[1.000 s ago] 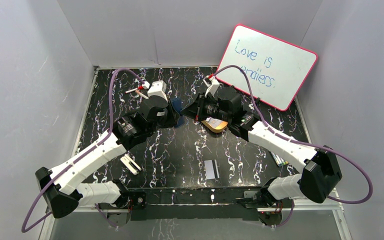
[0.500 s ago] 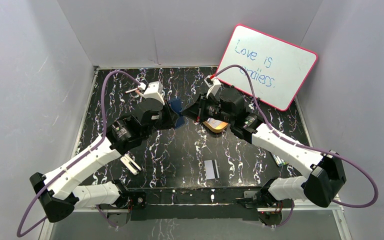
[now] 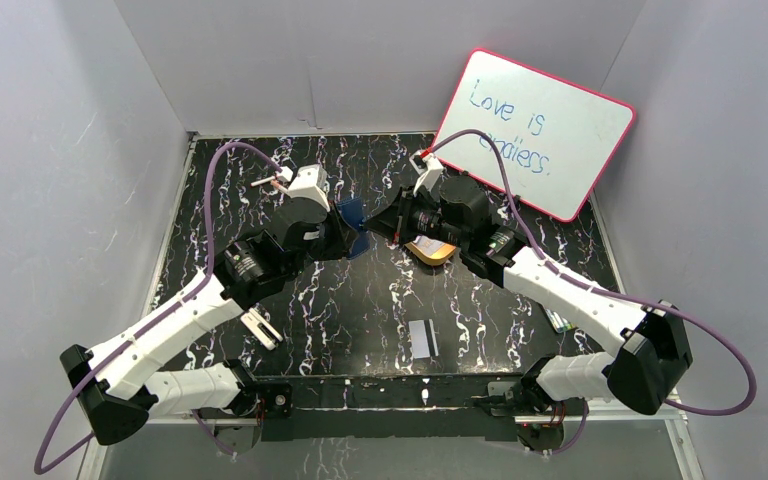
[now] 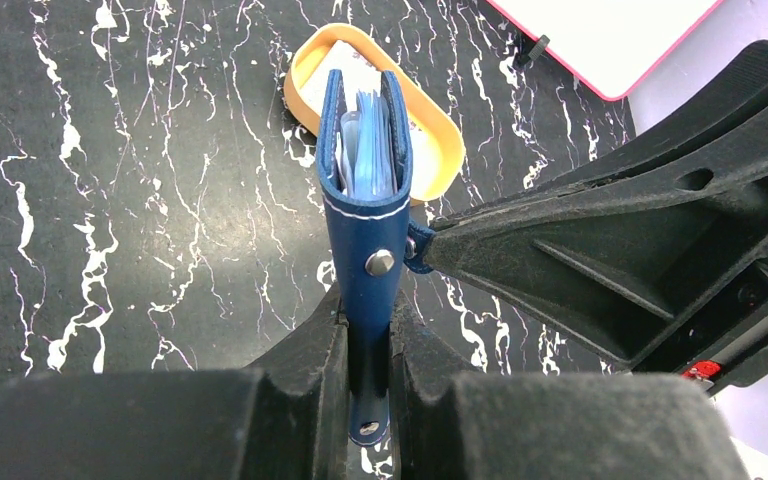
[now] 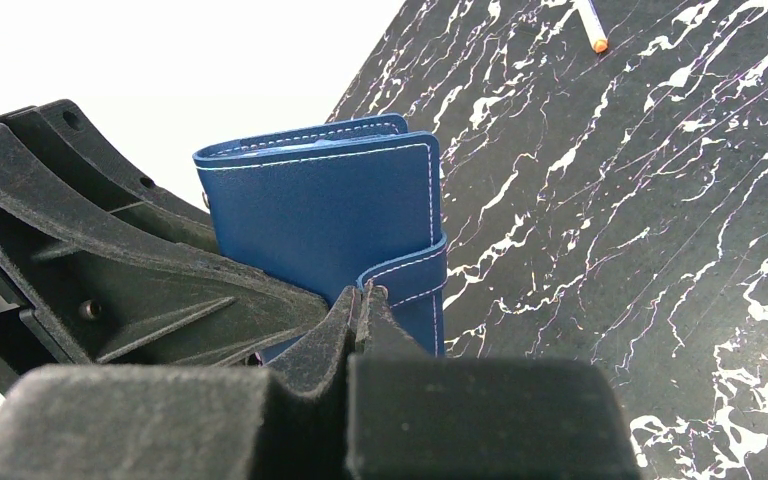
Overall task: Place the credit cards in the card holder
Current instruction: Close the card holder.
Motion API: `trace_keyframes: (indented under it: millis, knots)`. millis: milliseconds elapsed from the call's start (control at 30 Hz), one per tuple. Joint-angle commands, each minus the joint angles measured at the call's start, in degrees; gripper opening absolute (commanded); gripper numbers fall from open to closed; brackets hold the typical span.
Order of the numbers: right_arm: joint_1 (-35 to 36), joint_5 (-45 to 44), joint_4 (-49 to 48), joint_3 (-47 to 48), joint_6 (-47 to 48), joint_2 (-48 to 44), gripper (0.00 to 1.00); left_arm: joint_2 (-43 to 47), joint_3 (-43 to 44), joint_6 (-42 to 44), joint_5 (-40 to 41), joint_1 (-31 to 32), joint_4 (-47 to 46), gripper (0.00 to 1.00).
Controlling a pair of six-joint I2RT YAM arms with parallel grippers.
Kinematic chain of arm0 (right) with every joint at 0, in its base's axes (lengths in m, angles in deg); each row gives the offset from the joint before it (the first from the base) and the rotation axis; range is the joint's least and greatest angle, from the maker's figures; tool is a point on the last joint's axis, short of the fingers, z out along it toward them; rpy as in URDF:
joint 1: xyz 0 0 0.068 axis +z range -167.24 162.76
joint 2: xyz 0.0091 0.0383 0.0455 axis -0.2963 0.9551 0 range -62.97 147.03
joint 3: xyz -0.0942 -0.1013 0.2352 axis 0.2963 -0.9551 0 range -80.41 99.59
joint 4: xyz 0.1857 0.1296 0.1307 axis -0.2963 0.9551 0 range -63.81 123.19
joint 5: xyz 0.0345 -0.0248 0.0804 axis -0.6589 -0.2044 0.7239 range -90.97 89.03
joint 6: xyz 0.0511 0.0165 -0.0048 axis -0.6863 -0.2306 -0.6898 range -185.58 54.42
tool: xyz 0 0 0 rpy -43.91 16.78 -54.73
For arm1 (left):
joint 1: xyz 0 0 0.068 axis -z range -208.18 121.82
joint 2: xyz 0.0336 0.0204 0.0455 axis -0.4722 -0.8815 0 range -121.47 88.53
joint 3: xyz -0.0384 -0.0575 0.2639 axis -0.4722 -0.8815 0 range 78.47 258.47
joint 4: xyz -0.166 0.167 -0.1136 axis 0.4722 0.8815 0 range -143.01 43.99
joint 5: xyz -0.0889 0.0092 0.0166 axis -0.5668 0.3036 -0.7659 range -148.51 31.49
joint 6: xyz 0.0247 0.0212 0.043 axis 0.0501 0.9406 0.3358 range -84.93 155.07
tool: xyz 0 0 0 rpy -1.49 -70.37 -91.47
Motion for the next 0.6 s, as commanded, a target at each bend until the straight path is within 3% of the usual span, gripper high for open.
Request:
trace_keyframes:
  millis: [0,567]
  knots:
    - [0.4,0.6,-2.7,2.7,0.0,-1.4,0.00,1.5,0.2,0.6,0.2,0.3,-2.0,0.00]
    - [0.4,1.0,-3.2,2.8,-0.5,0.4,0.00,2.1,-0.3,0.2,-3.7,0.3,-4.7,0.00]
